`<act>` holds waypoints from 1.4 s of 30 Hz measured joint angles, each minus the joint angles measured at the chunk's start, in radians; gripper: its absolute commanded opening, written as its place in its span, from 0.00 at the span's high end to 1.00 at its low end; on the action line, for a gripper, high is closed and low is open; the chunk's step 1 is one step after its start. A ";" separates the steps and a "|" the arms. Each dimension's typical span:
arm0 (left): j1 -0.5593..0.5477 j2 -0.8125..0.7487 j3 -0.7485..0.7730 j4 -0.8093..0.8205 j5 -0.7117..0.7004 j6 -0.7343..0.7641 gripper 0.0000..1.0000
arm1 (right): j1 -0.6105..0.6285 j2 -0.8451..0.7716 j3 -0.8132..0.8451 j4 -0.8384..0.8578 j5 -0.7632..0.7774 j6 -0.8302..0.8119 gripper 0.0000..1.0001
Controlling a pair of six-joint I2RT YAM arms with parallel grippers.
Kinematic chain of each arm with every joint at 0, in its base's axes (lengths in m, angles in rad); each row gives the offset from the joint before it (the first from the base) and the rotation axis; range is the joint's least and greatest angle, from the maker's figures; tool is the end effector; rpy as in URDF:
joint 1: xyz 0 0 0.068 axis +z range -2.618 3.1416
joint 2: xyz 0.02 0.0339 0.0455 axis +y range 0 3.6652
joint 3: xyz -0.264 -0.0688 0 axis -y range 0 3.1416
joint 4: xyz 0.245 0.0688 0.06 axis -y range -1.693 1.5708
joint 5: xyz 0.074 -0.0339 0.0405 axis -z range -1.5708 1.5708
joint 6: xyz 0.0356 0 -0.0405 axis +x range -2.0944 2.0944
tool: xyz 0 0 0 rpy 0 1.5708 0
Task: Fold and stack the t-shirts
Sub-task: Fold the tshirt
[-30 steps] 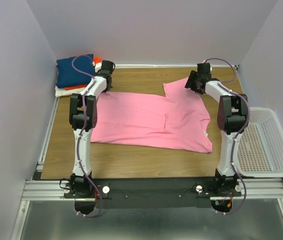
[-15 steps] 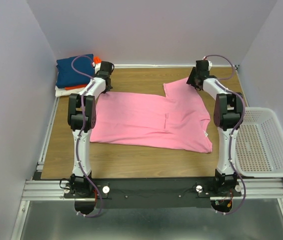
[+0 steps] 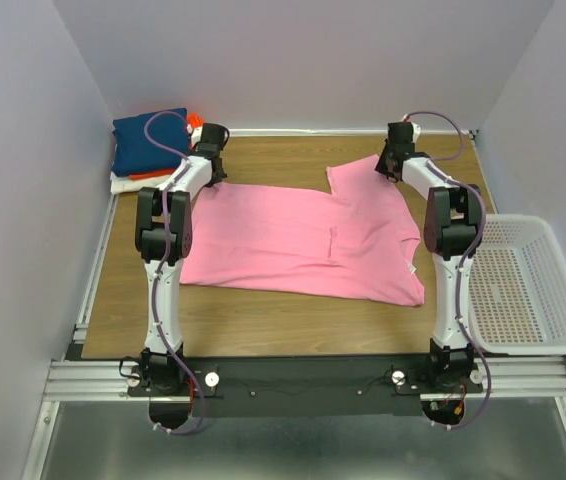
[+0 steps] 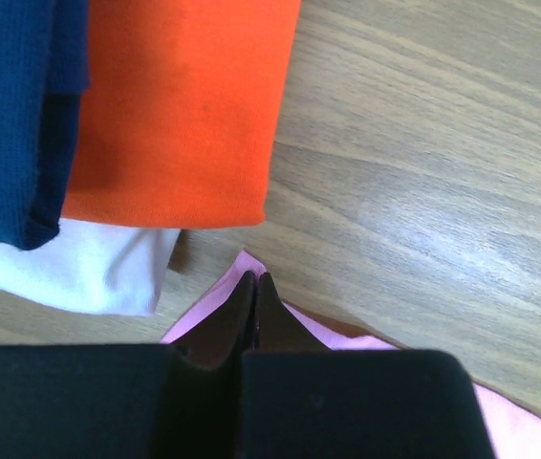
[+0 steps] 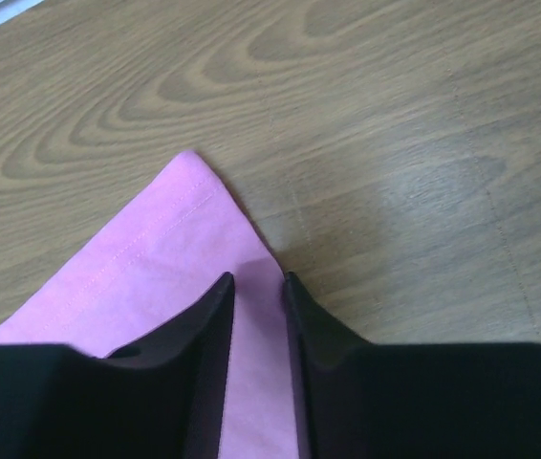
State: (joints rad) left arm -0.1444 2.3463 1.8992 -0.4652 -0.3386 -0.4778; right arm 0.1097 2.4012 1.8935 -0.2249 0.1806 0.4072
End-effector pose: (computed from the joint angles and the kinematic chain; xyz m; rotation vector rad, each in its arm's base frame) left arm 0.5138 -0.0628 0.1651 -0.5395 2.3567 0.1403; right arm 0.5367 0.0527 0.1520 0.4303 2.2488 0.0602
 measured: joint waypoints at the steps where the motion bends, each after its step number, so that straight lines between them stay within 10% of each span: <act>1: 0.000 0.000 0.000 0.000 0.001 0.000 1.00 | 0.002 0.000 0.000 0.000 0.000 0.001 0.75; 11: 0.000 -0.039 -0.061 0.023 0.010 0.002 1.00 | 0.015 -0.002 -0.006 -0.006 0.000 0.018 1.00; 28: 0.037 -0.076 -0.068 0.039 0.021 0.007 1.00 | 0.016 -0.176 -0.061 -0.063 0.040 0.018 1.00; 42: 0.049 -0.177 -0.157 0.046 0.054 -0.025 1.00 | 0.016 -0.494 -0.415 -0.065 0.036 0.064 1.00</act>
State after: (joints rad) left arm -0.0952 2.1696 1.7424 -0.4191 -0.2844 -0.5030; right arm 0.1253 1.9072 1.4784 -0.2901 0.2169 0.4713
